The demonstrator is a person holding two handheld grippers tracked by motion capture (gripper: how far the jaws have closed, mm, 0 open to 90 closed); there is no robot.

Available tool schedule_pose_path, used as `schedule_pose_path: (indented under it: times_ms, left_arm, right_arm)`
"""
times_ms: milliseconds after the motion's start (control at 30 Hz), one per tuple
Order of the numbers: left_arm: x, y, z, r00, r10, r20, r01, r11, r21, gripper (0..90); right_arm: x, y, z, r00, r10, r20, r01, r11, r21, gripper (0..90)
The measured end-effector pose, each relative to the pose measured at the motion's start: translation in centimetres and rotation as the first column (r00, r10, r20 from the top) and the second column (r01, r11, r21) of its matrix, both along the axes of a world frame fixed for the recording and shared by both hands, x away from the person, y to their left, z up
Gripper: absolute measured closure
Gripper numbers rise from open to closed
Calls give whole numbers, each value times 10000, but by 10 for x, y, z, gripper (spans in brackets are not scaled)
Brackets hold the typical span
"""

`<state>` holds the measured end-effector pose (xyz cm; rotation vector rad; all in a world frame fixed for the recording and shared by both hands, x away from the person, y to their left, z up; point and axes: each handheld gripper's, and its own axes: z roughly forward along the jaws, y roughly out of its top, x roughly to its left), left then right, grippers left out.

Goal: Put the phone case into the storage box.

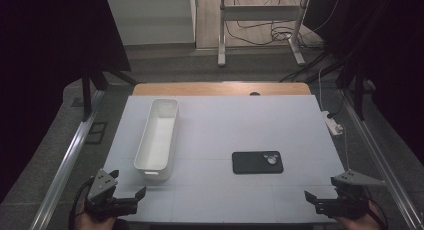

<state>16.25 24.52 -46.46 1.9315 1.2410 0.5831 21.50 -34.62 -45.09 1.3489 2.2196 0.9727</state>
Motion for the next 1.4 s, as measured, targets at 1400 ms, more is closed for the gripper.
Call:
schedule_pose_path:
  times_ms: [1400]
  left_arm:
    - [1,-2,0,9997,-233,-84,233,9997,57,0]
  right_arm:
    - [12,7,0,9984,459,-319,-474,9978,-467,0]
